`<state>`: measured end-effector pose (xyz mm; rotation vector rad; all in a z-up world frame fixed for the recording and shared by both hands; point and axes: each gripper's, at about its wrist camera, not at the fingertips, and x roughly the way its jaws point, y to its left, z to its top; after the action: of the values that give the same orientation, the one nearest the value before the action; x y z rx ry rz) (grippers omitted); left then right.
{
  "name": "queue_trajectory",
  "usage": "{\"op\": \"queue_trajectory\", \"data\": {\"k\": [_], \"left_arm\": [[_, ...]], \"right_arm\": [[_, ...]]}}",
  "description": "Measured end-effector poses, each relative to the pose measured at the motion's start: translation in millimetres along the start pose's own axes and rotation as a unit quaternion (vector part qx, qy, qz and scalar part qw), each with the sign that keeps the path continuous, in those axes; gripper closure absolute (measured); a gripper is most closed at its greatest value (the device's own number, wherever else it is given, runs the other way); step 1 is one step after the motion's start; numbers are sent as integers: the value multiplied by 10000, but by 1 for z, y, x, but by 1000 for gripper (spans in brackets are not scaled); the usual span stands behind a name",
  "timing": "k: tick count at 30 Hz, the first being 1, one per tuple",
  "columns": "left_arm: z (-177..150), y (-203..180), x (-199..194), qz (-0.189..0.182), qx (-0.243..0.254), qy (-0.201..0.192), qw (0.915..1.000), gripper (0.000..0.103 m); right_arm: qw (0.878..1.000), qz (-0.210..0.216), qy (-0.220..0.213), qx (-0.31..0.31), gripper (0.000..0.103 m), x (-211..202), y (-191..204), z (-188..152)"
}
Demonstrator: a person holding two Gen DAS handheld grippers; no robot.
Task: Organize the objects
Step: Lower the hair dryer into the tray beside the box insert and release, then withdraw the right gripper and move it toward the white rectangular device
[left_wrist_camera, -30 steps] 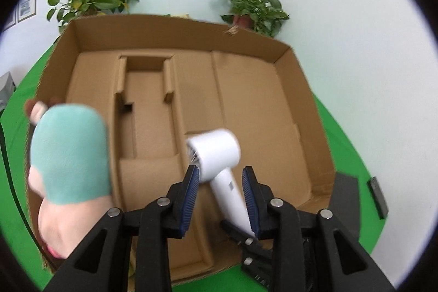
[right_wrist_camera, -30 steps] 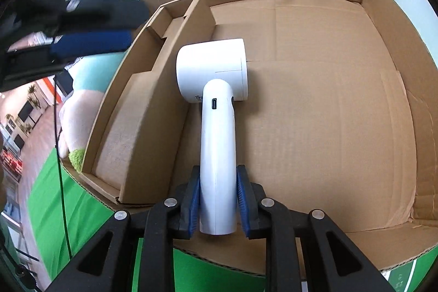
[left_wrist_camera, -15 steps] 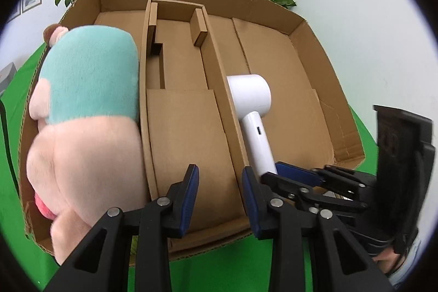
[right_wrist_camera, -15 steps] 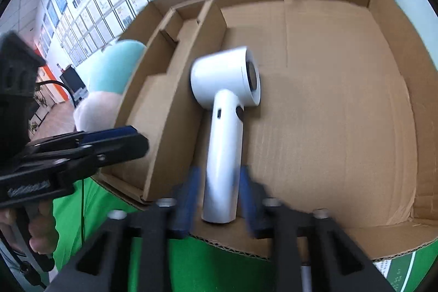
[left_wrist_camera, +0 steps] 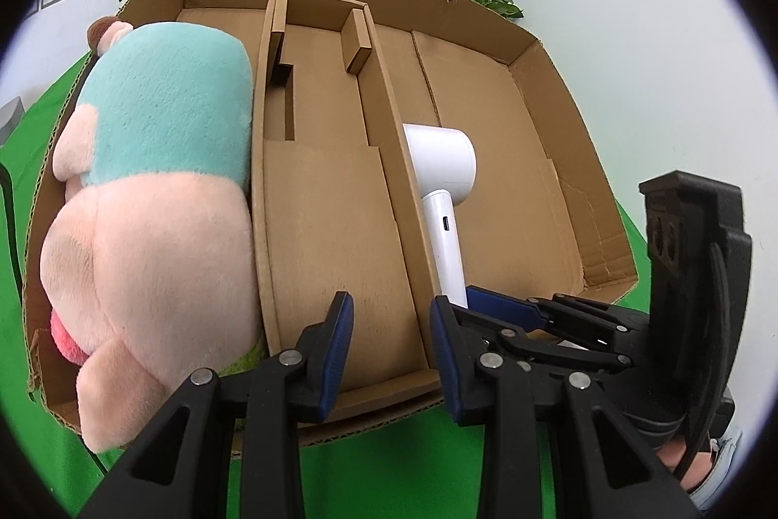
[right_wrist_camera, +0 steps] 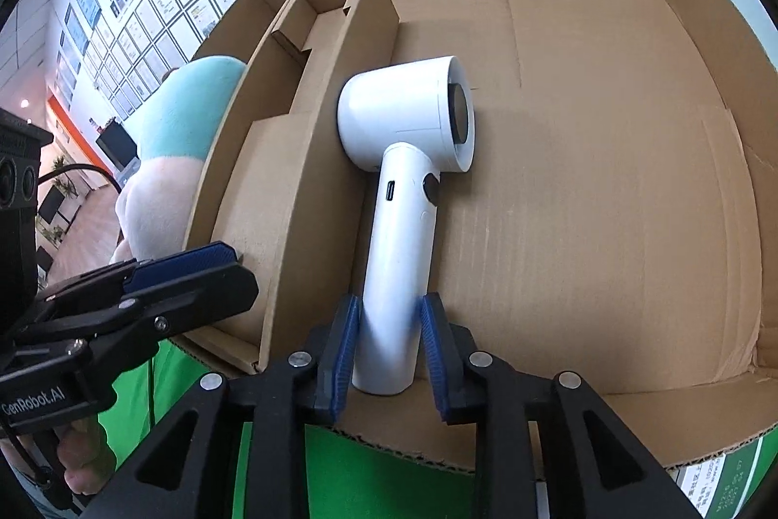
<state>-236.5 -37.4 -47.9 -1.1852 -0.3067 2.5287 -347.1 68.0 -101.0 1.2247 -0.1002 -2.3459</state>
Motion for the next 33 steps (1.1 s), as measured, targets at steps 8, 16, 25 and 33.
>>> {"op": "queue_trajectory", "data": {"k": [8,16,25,33], "left_arm": [[-6,1,-10,188,87,-140,9997,72],[-11,-19,-53,981,358,-1336,9855,67],[-42,-76,-101,2185,780,-2674,9352,17],[-65,-96,-110,2890,497,-2694,9173,17]], "right_arm": [[9994,-176,-257,-165,69,-15,3,2],[9869,-1122,-943,-680,5,-47,13,-8],[9748,-1200,-1730,-742,0,-116,11,-44],[9729,-1161,-1823,-817,0,-162,5,-83]]}}
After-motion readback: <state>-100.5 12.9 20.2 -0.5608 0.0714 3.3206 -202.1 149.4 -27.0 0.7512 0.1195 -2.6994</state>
